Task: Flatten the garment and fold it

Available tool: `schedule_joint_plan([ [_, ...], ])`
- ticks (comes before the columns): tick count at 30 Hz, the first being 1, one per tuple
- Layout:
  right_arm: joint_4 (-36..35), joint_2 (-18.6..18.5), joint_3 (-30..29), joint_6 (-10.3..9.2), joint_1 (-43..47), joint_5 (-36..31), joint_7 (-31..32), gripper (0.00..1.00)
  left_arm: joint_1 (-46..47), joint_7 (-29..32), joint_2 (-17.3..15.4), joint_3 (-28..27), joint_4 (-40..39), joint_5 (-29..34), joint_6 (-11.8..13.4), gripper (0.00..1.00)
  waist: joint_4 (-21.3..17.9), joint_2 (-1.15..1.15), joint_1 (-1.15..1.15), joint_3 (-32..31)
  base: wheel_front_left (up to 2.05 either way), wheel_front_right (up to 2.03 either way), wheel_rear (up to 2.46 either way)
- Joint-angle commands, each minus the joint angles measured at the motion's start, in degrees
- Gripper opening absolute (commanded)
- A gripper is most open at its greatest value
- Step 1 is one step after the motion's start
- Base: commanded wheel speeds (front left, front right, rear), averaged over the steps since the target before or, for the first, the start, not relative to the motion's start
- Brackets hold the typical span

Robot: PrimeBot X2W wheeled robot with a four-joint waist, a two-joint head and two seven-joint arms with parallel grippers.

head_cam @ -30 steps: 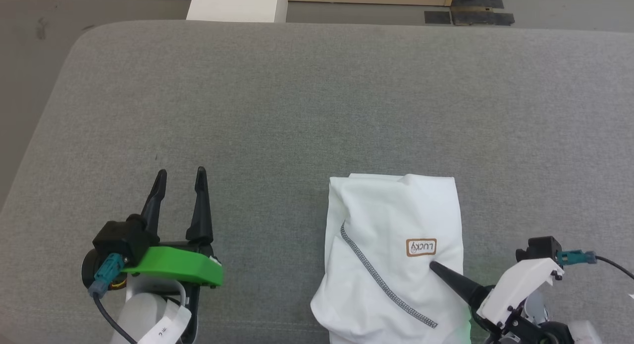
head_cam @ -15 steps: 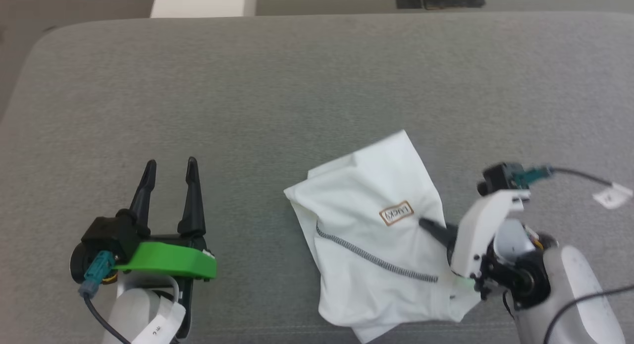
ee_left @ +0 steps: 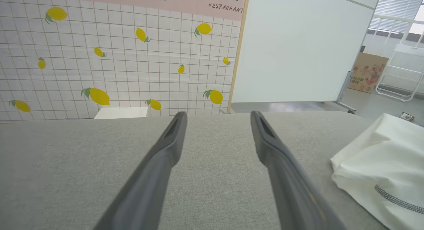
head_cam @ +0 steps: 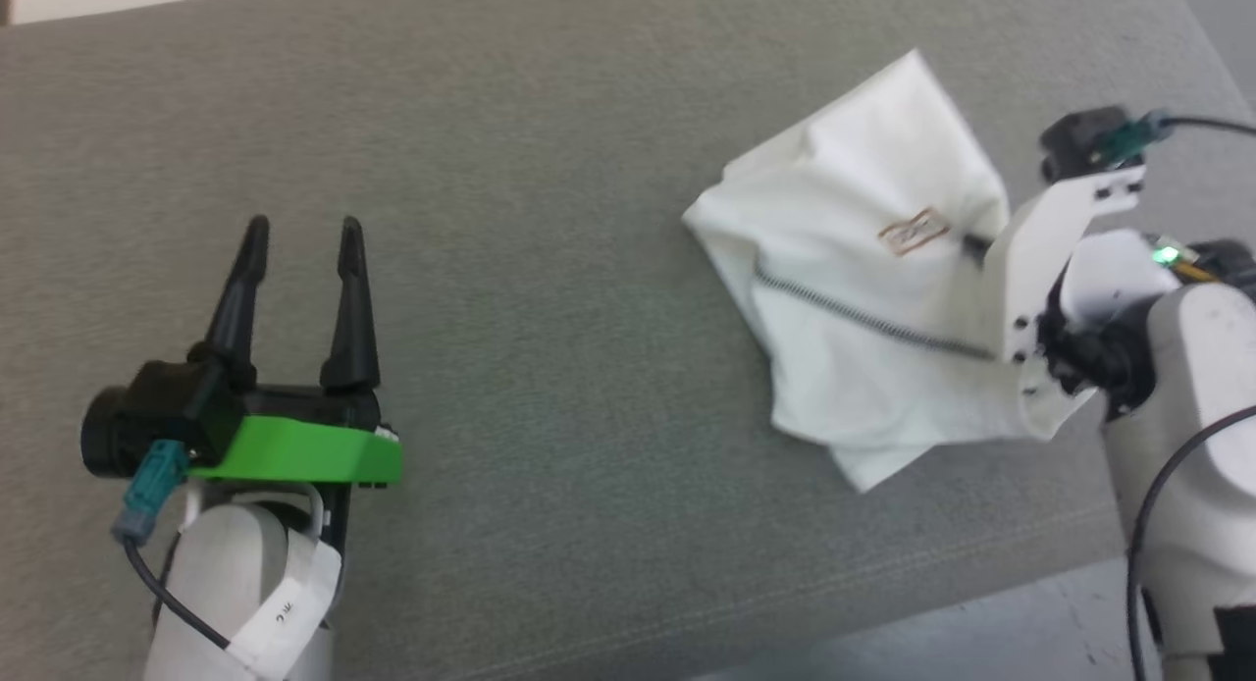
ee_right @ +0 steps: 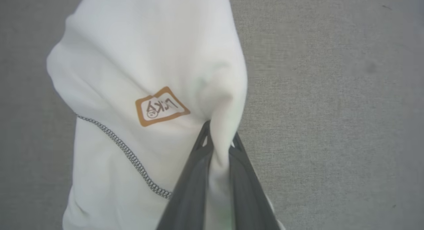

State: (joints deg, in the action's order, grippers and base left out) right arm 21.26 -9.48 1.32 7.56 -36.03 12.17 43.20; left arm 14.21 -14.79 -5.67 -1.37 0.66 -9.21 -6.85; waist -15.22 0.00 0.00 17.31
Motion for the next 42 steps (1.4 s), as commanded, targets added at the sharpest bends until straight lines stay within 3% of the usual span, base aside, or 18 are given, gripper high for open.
schedule_joint_plan([
  [1,1.2,-0.4,-1.0,-0.08,-2.4,-1.5,-1.4,0.00,1.5,-0.1,-1.0,-0.2,-0.9,0.6,0.0,1.00,-6.9,0.00,0.00,7.2,0.00,0.00,0.00],
  [7,7.4,-0.8,-7.8,-0.08,-9.5,-5.9,-7.6,0.00,4.0,2.2,-3.5,-0.7,-5.3,1.6,0.3,1.00,-8.4,0.00,0.00,12.3,0.00,0.00,0.00],
  [17,13.9,-4.5,-21.2,-0.08,-16.6,-18.1,-17.8,0.00,5.9,5.6,-5.9,-0.5,-10.3,2.5,0.5,1.00,-5.8,0.00,0.00,17.2,0.00,0.00,0.00],
  [24,15.8,-5.3,-27.4,-0.08,-18.4,-29.1,-23.6,0.00,5.3,6.9,-7.0,-0.9,-12.0,2.4,0.7,1.00,-5.0,0.00,0.00,18.1,0.00,0.00,0.00],
  [32,17.5,-4.6,-33.6,-0.08,-20.1,-33.0,-27.0,0.00,5.0,6.8,-7.2,-0.2,-11.2,1.9,0.7,1.00,-4.0,0.00,0.00,16.6,0.00,0.00,0.00],
  [33,17.8,-4.6,-34.0,-0.08,-20.1,-33.4,-27.0,0.43,4.9,6.7,-7.1,-0.1,-10.9,1.9,0.8,1.00,-3.8,0.00,0.00,16.3,0.00,0.00,0.00],
  [34,18.1,-4.9,-34.6,-0.08,-20.0,-34.2,-26.7,1.00,4.7,6.5,-7.0,0.0,-10.6,1.8,0.9,1.00,-3.7,0.00,0.00,15.8,0.00,0.00,0.00],
  [42,19.0,-6.9,-33.6,-0.08,-18.3,-35.1,-31.1,1.00,2.8,3.4,-4.8,0.9,-6.1,0.3,1.3,1.00,-1.3,0.00,0.00,8.6,0.00,0.00,0.00],
])
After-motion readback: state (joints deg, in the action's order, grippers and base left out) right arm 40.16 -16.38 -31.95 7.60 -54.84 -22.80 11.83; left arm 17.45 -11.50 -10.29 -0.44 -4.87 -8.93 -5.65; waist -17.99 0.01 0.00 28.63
